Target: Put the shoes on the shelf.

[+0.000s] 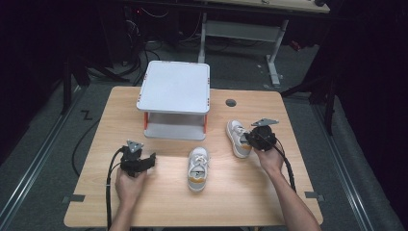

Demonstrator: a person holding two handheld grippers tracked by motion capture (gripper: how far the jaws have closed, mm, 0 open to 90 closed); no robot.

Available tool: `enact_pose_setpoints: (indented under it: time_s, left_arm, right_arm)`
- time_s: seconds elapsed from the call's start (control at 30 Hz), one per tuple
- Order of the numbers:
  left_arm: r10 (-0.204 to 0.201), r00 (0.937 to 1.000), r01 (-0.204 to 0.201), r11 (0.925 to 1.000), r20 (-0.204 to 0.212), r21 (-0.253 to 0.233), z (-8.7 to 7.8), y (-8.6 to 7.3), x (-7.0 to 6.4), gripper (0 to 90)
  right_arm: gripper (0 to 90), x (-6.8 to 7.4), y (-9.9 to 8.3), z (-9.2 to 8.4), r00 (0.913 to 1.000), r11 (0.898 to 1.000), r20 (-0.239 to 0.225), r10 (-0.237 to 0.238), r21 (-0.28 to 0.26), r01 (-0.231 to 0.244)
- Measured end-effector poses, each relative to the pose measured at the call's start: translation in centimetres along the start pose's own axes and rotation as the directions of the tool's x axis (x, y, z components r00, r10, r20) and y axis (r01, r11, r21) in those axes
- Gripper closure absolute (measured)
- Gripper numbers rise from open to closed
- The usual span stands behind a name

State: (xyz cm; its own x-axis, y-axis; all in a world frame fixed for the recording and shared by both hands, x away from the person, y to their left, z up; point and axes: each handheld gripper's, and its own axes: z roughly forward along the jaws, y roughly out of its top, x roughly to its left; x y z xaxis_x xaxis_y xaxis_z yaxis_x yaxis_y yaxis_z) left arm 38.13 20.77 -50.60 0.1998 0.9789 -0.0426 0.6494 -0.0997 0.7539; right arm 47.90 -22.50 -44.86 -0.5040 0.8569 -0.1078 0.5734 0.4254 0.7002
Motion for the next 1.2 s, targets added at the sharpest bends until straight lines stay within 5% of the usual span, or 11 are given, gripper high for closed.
enact_pose_setpoints:
  time_s: [0.3,0.53,0.9,1.2]
  left_arm:
    - [0.002,1.0,-0.002,1.0,-0.001,0.001,0.0,0.0,0.0,34.4]
    - [-0.004,1.0,0.004,1.0,0.007,-0.003,0.0,0.0,0.1,33.8]
    - [-0.002,1.0,0.002,1.0,0.002,0.0,0.0,0.0,0.0,33.8]
    - [0.001,1.0,-0.001,1.0,0.0,0.001,0.0,0.0,0.0,33.8]
  right_arm:
    - [80.5,-0.1,-0.5,-0.8,0.9998,1.0,-0.004,0.02,-0.006,-0.02]
    - [80.5,0.7,-2.0,-3.5,0.9997,0.999,-0.015,0.017,-0.049,-0.017]
    - [80.4,5.7,-4.8,-6.7,0.9928,0.993,-0.012,-0.119,-0.021,0.119]
    - [80.2,9.4,-4.2,-5.8,0.9835,0.984,0.003,-0.181,0.004,0.181]
